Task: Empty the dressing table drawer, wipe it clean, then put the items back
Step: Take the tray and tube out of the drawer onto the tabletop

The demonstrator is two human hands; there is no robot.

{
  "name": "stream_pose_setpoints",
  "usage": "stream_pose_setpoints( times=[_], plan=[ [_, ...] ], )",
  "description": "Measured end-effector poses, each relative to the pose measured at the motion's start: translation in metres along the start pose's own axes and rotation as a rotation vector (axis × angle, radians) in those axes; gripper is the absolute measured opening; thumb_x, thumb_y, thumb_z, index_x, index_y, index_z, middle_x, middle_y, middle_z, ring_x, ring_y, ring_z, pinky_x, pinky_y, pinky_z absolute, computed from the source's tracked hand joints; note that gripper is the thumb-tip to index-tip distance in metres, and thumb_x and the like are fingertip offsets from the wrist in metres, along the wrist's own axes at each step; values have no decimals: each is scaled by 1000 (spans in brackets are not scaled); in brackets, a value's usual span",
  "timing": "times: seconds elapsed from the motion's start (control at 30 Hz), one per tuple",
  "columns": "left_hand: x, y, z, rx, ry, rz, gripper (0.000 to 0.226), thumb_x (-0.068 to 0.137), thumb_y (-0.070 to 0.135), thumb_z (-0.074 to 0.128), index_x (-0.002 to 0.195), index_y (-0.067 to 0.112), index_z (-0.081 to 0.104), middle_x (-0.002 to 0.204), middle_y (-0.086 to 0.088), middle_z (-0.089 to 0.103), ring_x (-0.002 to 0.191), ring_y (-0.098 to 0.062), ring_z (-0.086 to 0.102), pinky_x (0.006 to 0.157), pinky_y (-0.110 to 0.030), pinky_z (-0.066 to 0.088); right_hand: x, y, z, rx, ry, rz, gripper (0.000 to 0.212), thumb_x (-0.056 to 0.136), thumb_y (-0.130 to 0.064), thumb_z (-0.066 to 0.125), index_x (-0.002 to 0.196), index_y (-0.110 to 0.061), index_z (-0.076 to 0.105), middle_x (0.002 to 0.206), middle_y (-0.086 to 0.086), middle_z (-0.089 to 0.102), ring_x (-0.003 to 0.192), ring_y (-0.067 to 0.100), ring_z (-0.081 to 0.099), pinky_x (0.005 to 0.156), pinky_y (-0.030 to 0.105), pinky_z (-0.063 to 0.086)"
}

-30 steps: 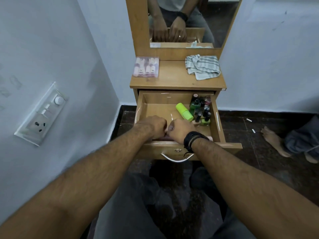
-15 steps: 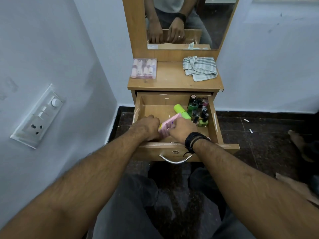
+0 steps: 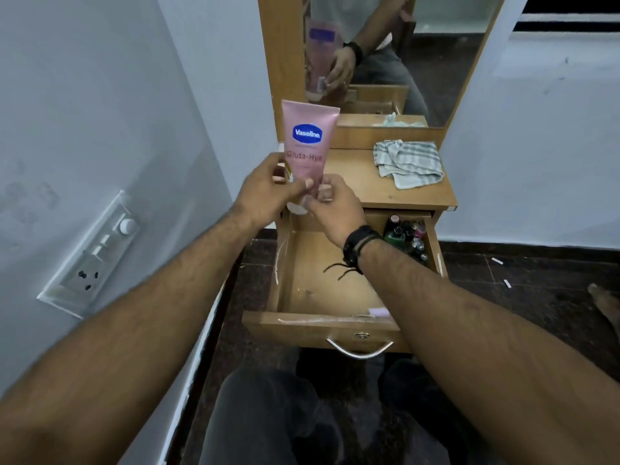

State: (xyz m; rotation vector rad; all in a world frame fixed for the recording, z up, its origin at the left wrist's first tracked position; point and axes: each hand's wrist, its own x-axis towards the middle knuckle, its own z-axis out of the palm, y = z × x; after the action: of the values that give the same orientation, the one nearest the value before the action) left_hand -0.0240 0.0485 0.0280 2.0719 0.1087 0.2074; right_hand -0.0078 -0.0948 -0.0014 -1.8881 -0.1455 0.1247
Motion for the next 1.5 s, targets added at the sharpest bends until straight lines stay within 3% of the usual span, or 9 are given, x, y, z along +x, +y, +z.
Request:
stream_pose_setpoints(
  times=[0.1, 0.23, 0.37, 0.63, 0.93, 1.1, 1.3, 1.5],
  plan=[
    [14, -9, -10, -27, 39, -25, 61, 88, 45, 75, 141, 27, 49, 129, 1, 59, 114, -19, 62, 94, -46, 57, 18, -14, 15, 23, 22, 6, 37, 91, -25, 69, 127, -23, 58, 98, -10, 67, 87, 8, 65, 67, 16, 44],
    [26, -27, -17, -36, 69, -59, 64, 89, 46, 73, 144, 29, 46, 136, 1, 58, 119, -21, 60, 93, -48, 58, 33, -18, 32, -30, 12, 16, 37, 95, -24, 65, 131, -22, 57, 113, 2, 71, 101, 20, 67, 85, 28, 52],
    [33, -40, -19, -69, 55, -84, 63, 90, 42, 74, 144, 28, 45, 135, -2, 59, 116, -23, 63, 88, -48, 60, 41, -12, 43, -53, 31, 17, 35, 96, -21, 63, 131, -21, 56, 114, 3, 71, 103, 21, 67, 83, 26, 49],
    [44, -49, -17, -55, 39, -102, 68, 91, 38, 74, 147, 27, 38, 143, -3, 54, 120, -25, 61, 95, -52, 56, 50, -10, 53, -101, 77, -7, 37, 97, -17, 61, 132, -21, 54, 111, 4, 69, 102, 23, 65, 90, 34, 55],
    [41, -55, -12, -34, 52, -151, 69, 90, 32, 76, 147, 19, 38, 139, -5, 57, 114, -23, 64, 98, -49, 55, 52, -4, 55, -136, 93, -3, 34, 96, -16, 62, 130, -16, 56, 112, 4, 70, 100, 20, 65, 79, 22, 44],
    [41, -55, -10, -1, 67, -146, 73, 90, 33, 76, 149, 19, 36, 144, -5, 53, 115, -20, 63, 98, -40, 54, 52, -4, 56, -153, 94, 0, 38, 96, -15, 61, 133, -14, 55, 116, 6, 69, 104, 22, 64, 85, 26, 50],
    [40, -55, -6, 78, 137, -138, 87, 88, 36, 78, 155, 18, 27, 153, -8, 42, 134, -25, 48, 95, -31, 45, 50, -3, 53, -134, 103, 14, 42, 96, -17, 63, 137, -12, 53, 122, 7, 66, 110, 22, 63, 92, 29, 51],
    [26, -47, -1, 200, 174, -107, 94, 85, 46, 78, 157, 16, 24, 155, -11, 33, 140, -27, 39, 113, -47, 41, 35, 0, 46, -153, 133, 5, 37, 95, -21, 64, 130, -13, 56, 121, 7, 66, 109, 22, 62, 85, 25, 48]
  ],
)
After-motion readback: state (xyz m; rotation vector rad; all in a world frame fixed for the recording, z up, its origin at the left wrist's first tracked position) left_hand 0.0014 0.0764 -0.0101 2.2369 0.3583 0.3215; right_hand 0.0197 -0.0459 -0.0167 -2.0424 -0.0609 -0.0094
